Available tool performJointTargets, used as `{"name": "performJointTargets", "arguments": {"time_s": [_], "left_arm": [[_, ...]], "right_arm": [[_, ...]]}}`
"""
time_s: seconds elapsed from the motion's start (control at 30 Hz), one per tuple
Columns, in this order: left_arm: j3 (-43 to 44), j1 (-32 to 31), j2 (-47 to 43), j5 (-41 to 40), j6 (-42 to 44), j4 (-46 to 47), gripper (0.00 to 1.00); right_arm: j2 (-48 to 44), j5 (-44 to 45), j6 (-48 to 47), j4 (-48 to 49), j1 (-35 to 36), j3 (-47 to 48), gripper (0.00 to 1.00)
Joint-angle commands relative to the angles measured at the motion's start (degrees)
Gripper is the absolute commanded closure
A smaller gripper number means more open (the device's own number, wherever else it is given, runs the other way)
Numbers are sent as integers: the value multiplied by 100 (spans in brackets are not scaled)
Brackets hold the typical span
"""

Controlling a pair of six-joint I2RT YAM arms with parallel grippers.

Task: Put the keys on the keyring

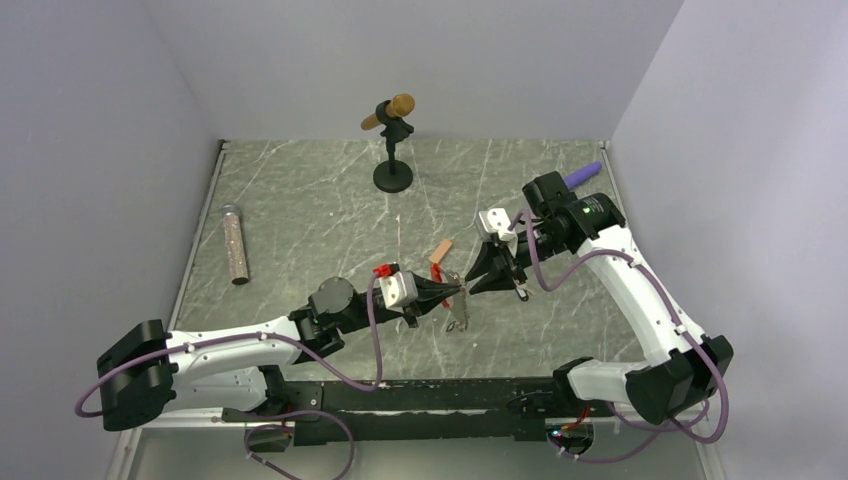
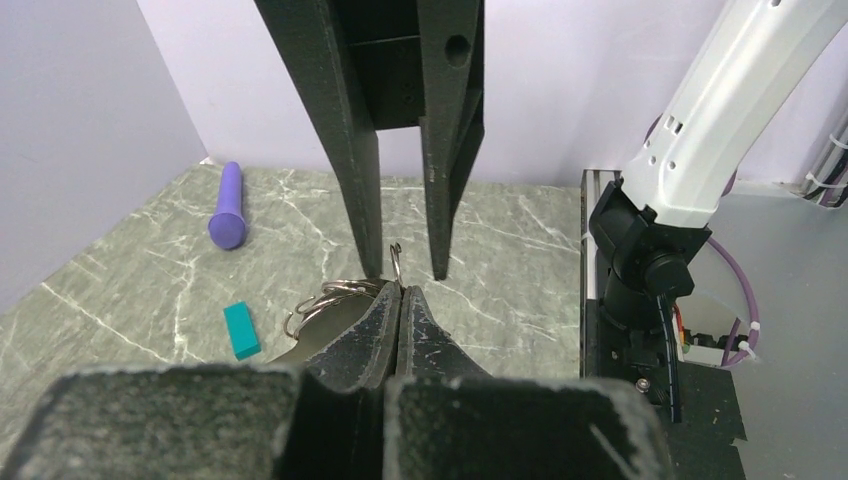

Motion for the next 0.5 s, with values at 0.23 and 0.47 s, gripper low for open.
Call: {"name": "performJointTargets", "arguments": {"time_s": [0.23, 0.47], "left_arm": [[-77, -35, -188, -33, -89, 403, 100], [-85, -35, -175, -143, -118, 457, 100]], "right_arm": [[51, -55, -139, -130, -7, 509, 67], [231, -325, -517, -484, -3, 496, 70]]}}
